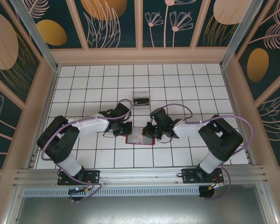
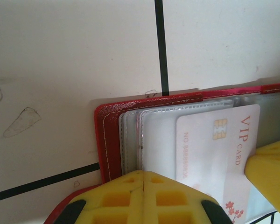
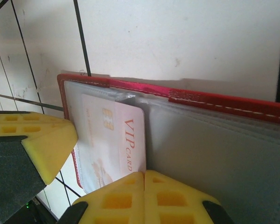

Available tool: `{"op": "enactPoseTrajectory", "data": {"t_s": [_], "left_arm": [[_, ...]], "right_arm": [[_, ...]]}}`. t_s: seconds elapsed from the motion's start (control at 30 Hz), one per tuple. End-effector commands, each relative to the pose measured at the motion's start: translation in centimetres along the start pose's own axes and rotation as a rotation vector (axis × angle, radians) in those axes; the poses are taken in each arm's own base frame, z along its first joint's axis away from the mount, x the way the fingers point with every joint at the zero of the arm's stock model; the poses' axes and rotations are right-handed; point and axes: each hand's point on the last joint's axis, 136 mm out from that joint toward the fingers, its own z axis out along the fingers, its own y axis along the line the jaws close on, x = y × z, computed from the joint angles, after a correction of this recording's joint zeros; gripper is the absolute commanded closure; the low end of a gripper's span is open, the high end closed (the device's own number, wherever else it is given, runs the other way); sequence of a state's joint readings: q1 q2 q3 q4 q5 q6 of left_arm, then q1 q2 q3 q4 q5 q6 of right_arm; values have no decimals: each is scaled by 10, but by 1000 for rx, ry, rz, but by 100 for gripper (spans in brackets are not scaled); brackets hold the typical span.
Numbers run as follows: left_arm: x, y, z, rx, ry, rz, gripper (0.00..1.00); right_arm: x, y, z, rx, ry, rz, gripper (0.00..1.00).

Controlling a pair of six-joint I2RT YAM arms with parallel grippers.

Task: Take the credit cards out of the card holder

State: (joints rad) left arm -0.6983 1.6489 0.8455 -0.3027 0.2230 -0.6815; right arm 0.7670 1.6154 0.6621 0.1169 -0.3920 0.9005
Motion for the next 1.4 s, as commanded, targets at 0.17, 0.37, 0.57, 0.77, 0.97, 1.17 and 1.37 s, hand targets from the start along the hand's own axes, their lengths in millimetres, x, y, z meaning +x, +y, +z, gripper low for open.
{"op": "enactPoseTrajectory", "data": {"t_s": [0.17, 0.37, 0.57, 0.77, 0.97, 1.17, 1.37], "left_arm": [[35, 34, 10, -113, 107, -29, 95], [36, 34, 8, -108, 105, -43, 95], [35, 29, 4, -84, 90, -53, 94], [30, 23, 0, -58, 68, -58, 92], [25, 16, -5, -29, 42, -61, 89], [15, 11, -13, -18, -6, -55, 83], [5, 4, -19, 2, -46, -45, 82]], "right_arm": [[2, -12, -13, 20, -17, 8, 99], [1, -15, -23, 20, -33, 4, 100], [-1, -14, -33, 19, -51, -4, 100], [-4, -9, -42, 15, -67, -20, 100], [-8, 1, -52, 3, -85, -41, 100], [-11, 10, -60, -2, -99, -51, 100], [-14, 14, -65, 18, -101, -78, 100]]}}
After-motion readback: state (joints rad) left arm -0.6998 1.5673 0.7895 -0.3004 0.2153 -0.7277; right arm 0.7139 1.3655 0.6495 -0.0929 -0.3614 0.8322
